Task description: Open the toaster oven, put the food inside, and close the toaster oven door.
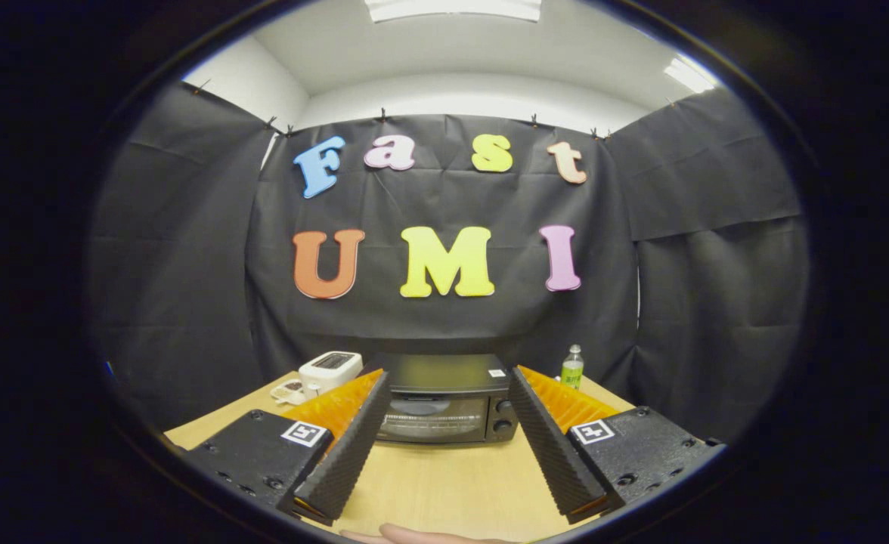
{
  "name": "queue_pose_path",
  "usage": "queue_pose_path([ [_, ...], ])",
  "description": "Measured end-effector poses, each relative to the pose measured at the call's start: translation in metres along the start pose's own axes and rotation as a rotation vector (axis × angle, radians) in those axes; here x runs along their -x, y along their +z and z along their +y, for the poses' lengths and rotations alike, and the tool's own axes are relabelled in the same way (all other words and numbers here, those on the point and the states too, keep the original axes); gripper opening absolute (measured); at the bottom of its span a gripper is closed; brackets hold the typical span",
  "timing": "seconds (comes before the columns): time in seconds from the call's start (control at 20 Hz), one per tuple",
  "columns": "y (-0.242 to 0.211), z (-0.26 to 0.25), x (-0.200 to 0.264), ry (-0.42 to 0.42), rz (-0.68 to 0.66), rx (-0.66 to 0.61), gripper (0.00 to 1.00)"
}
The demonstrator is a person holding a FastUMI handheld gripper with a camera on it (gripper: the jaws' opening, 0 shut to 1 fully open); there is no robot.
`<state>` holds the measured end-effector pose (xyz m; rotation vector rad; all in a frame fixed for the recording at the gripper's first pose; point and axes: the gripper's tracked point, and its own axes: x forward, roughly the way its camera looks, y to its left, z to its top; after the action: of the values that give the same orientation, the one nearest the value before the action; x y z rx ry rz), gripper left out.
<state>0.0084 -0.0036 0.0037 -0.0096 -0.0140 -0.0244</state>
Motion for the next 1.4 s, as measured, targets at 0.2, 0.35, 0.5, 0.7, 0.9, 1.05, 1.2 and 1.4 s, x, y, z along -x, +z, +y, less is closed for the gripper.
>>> queue_pose_path([
  [0.2, 0.002, 0.001, -0.023, -0.008, -0.017, 0.002, 1.0],
  [0.35, -0.013, 0.008, -0.054, 0.004, 0.0, 0.001, 1.0],
  [0.5, -0.035, 0.015, -0.096, 0.009, 0.041, 0.009, 1.0],
  [0.7, -0.083, 0.036, -0.159, 0.052, 0.14, 0.012, 1.0],
  [0.9, -0.128, 0.046, -0.206, 0.07, 0.228, 0.021, 1.0],
  [1.05, -0.15, 0.052, -0.231, 0.08, 0.264, 0.021, 1.0],
  [1.2, -0.16, 0.058, -0.243, 0.103, 0.26, -0.004, 1.0],
  [1.4, -0.16, 0.059, -0.247, 0.091, 0.247, -0.005, 1.0],
])
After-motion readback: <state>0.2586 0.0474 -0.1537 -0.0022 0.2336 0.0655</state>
